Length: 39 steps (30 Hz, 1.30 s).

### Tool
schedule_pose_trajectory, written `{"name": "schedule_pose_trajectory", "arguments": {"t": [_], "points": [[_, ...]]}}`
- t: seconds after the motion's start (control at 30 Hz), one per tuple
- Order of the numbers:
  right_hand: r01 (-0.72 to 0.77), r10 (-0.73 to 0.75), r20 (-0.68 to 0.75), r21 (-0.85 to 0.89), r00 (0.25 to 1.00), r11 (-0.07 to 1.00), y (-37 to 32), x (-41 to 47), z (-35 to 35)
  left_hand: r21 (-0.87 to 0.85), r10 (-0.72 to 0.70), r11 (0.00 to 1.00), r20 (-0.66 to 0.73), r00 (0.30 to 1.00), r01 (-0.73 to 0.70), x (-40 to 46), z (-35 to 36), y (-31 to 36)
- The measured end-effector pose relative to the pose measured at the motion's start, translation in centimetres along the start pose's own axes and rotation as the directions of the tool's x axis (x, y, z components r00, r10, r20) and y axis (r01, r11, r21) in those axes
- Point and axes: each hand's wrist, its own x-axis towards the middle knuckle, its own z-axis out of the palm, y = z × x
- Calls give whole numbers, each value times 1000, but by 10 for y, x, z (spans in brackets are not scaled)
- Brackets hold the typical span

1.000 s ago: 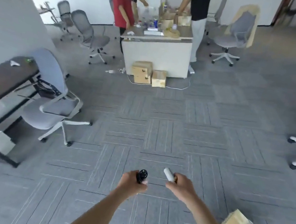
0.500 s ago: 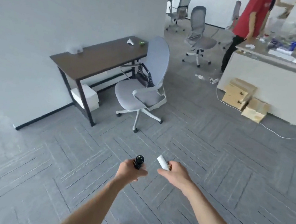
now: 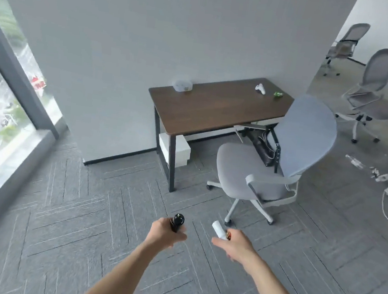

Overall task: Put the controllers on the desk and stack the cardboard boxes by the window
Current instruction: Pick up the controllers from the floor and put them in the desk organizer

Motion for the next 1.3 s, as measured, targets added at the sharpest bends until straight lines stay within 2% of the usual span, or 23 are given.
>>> {"name": "schedule_pose_trajectory", "arguments": {"t": [0.23, 0.43, 0.6, 0.73, 0.8, 0.93, 1.17, 1.3], "points": [[75, -70, 107, -43, 992, 996, -99, 200, -46, 16, -85, 996, -104, 991, 88, 182, -66, 42], [112, -92, 204, -89, 975, 990, -188, 344, -108, 16, -123, 992, -122, 985, 126, 313, -127, 109], [135, -120, 177, -72, 977, 988, -267, 447, -151, -56, -124, 992, -172, 977, 116, 410, -176, 157], [156, -137, 189, -85, 972, 984, -327, 527, -171, -52, -102, 994, -146, 984, 95, 503, -212, 185], [173, -157, 141, -106, 977, 979, -356, 570, -179, -49, -72, 997, -129, 989, 66, 555, -234, 198], [117, -113, 61, -64, 992, 991, -413, 642, -198, -65, -51, 997, -107, 993, 44, 662, -281, 218], [-14, 9, 79, 67, 997, 998, -488, 745, -226, -108, -67, 992, -72, 995, 59, 789, -337, 252], [-14, 9, 103, 40, 995, 999, -516, 796, -235, -180, -107, 979, -51, 993, 96, 840, -352, 260]]}}
